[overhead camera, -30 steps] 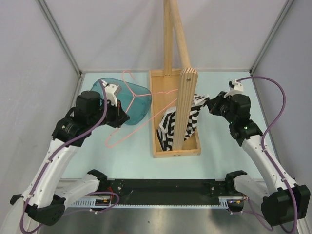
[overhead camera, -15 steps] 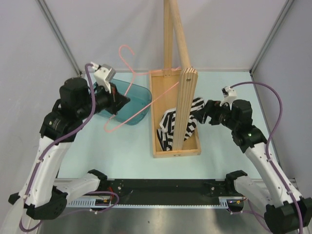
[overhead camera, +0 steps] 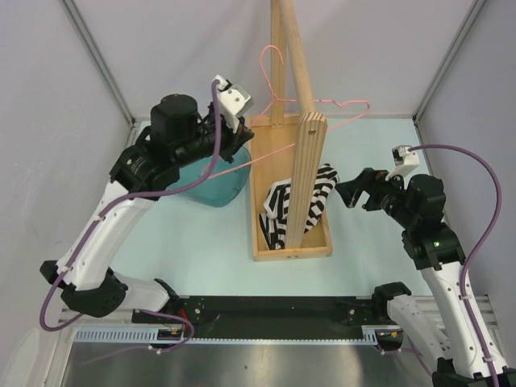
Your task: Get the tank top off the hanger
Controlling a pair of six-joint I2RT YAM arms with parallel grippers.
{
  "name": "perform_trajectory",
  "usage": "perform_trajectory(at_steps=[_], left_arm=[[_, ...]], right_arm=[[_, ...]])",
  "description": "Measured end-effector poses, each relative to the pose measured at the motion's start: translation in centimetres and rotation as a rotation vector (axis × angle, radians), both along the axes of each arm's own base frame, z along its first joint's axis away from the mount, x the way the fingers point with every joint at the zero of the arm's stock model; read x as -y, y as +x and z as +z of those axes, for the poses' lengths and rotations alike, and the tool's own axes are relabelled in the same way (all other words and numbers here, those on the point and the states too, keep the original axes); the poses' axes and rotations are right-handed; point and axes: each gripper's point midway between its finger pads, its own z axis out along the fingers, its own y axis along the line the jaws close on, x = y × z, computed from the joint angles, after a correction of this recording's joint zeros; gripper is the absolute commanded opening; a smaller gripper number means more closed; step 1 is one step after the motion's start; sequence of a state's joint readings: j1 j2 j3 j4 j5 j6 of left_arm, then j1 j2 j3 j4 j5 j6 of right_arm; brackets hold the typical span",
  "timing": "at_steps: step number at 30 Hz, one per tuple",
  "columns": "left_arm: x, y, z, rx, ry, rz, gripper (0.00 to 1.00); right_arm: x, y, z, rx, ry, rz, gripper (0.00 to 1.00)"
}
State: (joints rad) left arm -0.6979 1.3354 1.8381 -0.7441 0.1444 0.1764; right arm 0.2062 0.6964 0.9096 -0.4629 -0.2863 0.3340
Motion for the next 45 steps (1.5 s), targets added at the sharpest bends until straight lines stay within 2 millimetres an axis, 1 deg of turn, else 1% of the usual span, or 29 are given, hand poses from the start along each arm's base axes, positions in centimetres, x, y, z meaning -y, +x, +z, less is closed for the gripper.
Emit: perform_trajectory(at_steps=[3, 6, 14, 17, 22, 26, 29, 30, 32, 33, 36, 38, 39, 42, 45], left_arm=[[0.2, 1.3, -0.6, 0.025, 0.047, 0.034, 0.00], [0.5, 1.7, -0.6, 0.051, 0.063, 0.045, 0.00], [1.7, 1.6, 2.2, 0.133, 0.007, 0.034, 0.00], [2.3, 1.4, 2.6, 0.148, -0.002, 0.018, 0.00], [4.1, 1.2, 1.7, 0.143, 0.017, -0.018, 0.00], [5.0, 1.2, -0.3, 0.118, 0.057, -0.028, 0.00], [5.1, 1.4, -1.8, 0.098, 0.085, -0.016, 0.20], [5.0, 1.6, -2.3, 0.092, 0.096, -0.006, 0.37], [4.7, 1.7, -3.0, 0.086, 0.110, 0.006, 0.54], [4.5, 1.6, -3.5, 0.077, 0.113, 0.014, 0.65], [3.4, 0.8, -4.0, 0.069, 0.111, 0.027, 0.75], [2.3, 0.0, -3.4, 0.076, 0.082, 0.045, 0.78], [1.6, -0.6, -2.9, 0.083, 0.059, 0.053, 0.82], [-0.9, -2.5, -0.9, 0.121, -0.034, 0.080, 0.85], [-4.4, -5.0, 1.3, 0.162, -0.155, 0.127, 0.86]], right_arm=[[0.2, 0.1, -0.1, -0.002, 0.000, -0.006, 0.94], [0.2, 0.1, -0.3, -0.009, -0.001, -0.006, 0.94], [0.2, 0.2, -1.2, -0.028, -0.007, -0.003, 0.95], [0.3, 0.2, -1.3, -0.025, -0.014, -0.006, 0.95], [0.6, 0.0, -1.1, -0.014, -0.015, -0.010, 0.96], [0.8, -0.3, -0.8, 0.001, -0.019, -0.011, 0.96], [0.9, -0.5, -0.8, 0.002, -0.023, -0.011, 0.96], [0.9, -0.5, -0.8, 0.001, -0.025, -0.011, 0.96], [1.0, -0.5, -0.9, -0.002, -0.028, -0.013, 0.96], [1.0, -0.5, -1.0, -0.005, -0.032, -0.012, 0.96], [1.0, -0.7, -1.5, -0.020, -0.039, -0.011, 0.96], [1.1, -0.7, -1.5, -0.023, -0.044, -0.009, 0.96], [1.1, -0.8, -1.6, -0.023, -0.044, -0.009, 0.96], [1.1, -0.8, -1.6, -0.022, -0.047, -0.008, 0.96], [1.0, -0.8, -1.7, -0.025, -0.045, -0.003, 0.96]])
